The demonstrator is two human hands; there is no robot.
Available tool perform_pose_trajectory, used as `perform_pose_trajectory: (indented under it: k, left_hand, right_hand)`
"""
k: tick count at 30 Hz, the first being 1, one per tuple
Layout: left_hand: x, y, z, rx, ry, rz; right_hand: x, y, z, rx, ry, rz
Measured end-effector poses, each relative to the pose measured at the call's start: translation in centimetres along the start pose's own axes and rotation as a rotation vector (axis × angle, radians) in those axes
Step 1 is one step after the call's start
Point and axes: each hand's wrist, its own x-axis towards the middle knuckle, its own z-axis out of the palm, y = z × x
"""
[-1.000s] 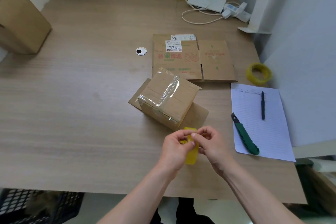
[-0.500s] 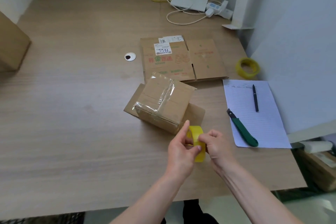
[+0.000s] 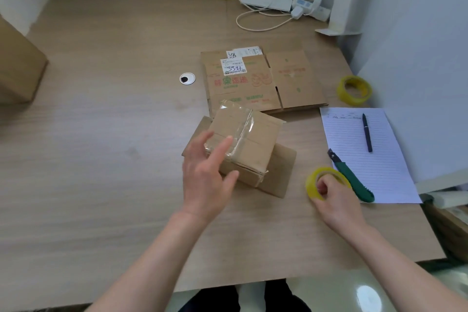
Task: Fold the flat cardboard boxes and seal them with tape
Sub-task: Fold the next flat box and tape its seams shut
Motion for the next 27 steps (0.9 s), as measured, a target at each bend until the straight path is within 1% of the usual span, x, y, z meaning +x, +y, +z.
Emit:
perform_pose_trajectory:
  k: [1,2,3,4,5,6,7,9,11,14,17,22,27]
  left_hand:
    - [0.8,-1.3,-0.5,0.032,-0.083,-0.011]
    - [1.5,-2.5,-0.8,0.047,-0.166,-0.016]
    - [2.1,-3.6,-0.9,0.055,-0.236,-0.013]
    - [2.6,-4.6,-0.9,0.057,-0.296,-0.011]
    - [3.0,-5.4,-0.8,0.053,-0.352,-0.014]
    - [3.3,-6.1,-0.7,0.042,-0.409,-0.016]
    - [3.3,-6.5,-0.5,0.030,-0.461,-0.016]
    - [3.2,-7.1,0.0,0.019,-0.523,-0.006]
    - [2.8,-7.4,0.2,0.023,-0.499,0.032]
    - [2.2,-7.5,0.6,0.045,-0.381,0.095]
    - [2.1,-7.3,0.8,0.047,-0.300,0.145]
    - [2.9,-7.4,0.5,0.086,-0.325,0.245]
    - [1.8,-6.5,0.2,0.104,-0.308,0.172]
  right_hand:
    - [-0.1,0.0,0.2,-0.086,-0.019,-0.009]
    - [-0.2,-0.3,0.5,-0.161,0.018,-0.029]
    - [-0.4,-0.8,0.7,-0.187,0.110,-0.062]
    - [-0.6,-1.8,0.8,-0.137,0.213,-0.115]
    - [-0.9,-3.2,0.9,-0.028,0.297,-0.193]
    - [-1.2,-4.9,1.0,0.094,0.340,-0.288]
    - [-1.5,-6.6,1.1,0.182,0.337,-0.385]
    - [-1.7,-9.2,1.6,0.233,0.282,-0.528]
    - [-1.3,-10.4,2.3,0.189,0.237,-0.573]
    - [-0.6,-10.2,3.3,0.158,0.255,-0.598]
    - [-0.1,-9.5,3.8,0.120,0.273,-0.690]
    - [0.5,-9.0,3.3,-0.005,0.266,-0.822]
    - [0.1,-9.0,2.4,-0.042,0.207,-0.867]
